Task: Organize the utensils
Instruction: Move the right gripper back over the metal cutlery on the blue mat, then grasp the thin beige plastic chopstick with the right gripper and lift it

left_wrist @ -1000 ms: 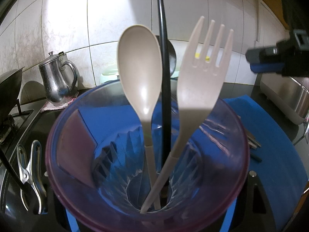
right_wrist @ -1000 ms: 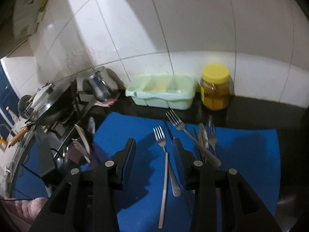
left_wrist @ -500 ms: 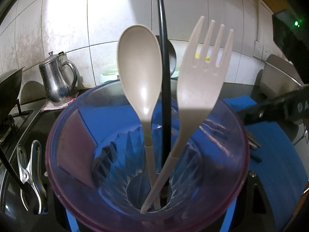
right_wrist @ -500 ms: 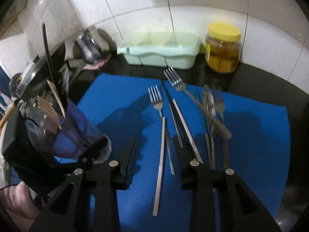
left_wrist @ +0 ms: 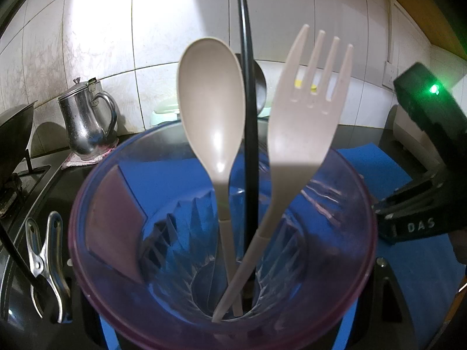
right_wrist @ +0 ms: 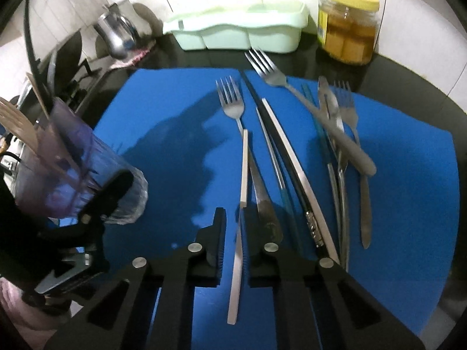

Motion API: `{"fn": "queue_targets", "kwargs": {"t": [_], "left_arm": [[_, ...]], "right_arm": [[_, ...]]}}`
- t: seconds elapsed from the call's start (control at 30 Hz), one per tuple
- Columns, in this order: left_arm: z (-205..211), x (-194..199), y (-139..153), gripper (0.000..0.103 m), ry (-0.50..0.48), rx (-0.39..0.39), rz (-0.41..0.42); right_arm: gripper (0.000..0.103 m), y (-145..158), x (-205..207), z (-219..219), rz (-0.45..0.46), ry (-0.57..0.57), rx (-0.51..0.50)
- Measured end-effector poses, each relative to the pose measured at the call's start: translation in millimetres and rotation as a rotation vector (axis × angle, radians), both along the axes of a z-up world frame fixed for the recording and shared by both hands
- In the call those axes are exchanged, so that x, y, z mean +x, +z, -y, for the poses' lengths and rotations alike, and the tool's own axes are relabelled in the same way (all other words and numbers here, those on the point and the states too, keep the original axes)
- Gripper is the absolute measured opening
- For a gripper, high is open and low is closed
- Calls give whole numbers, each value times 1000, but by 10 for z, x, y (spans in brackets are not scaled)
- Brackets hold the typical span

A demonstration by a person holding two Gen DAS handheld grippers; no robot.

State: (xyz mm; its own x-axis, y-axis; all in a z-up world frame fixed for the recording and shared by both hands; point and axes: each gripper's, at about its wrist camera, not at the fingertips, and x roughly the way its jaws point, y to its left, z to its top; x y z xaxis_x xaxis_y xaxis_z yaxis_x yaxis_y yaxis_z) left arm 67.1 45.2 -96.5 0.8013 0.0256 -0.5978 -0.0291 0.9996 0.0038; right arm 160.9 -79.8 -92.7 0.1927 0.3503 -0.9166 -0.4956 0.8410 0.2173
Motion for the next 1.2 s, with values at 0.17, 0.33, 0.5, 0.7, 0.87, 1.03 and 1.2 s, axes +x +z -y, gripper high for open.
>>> {"fn": "queue_targets", "kwargs": {"t": [0.17, 0.33, 0.5, 0.7, 0.87, 1.03, 1.2], "left_arm": [[-1, 2, 0, 84, 0, 1, 0], [3, 0, 0, 84, 0, 1, 0], [0, 2, 0, 84, 0, 1, -1], [-1, 3, -9, 84, 1, 2, -1], [3, 2, -11, 84, 2, 3, -2], [-2, 3, -11, 84, 1, 2, -2], [-1, 1, -11, 84, 1, 2, -2]], "right_arm": [[11, -56, 48, -27, -18, 11, -41], [11, -92, 98, -125, -24, 34, -99], [11, -110, 146, -262, -31, 90, -161], [11, -129, 276, -446, -102, 178, -245], [11, -133, 330, -512, -122, 222, -262], [10, -137, 279, -559, -92, 231, -283], [7, -142, 241, -500, -104, 196, -247]]}}
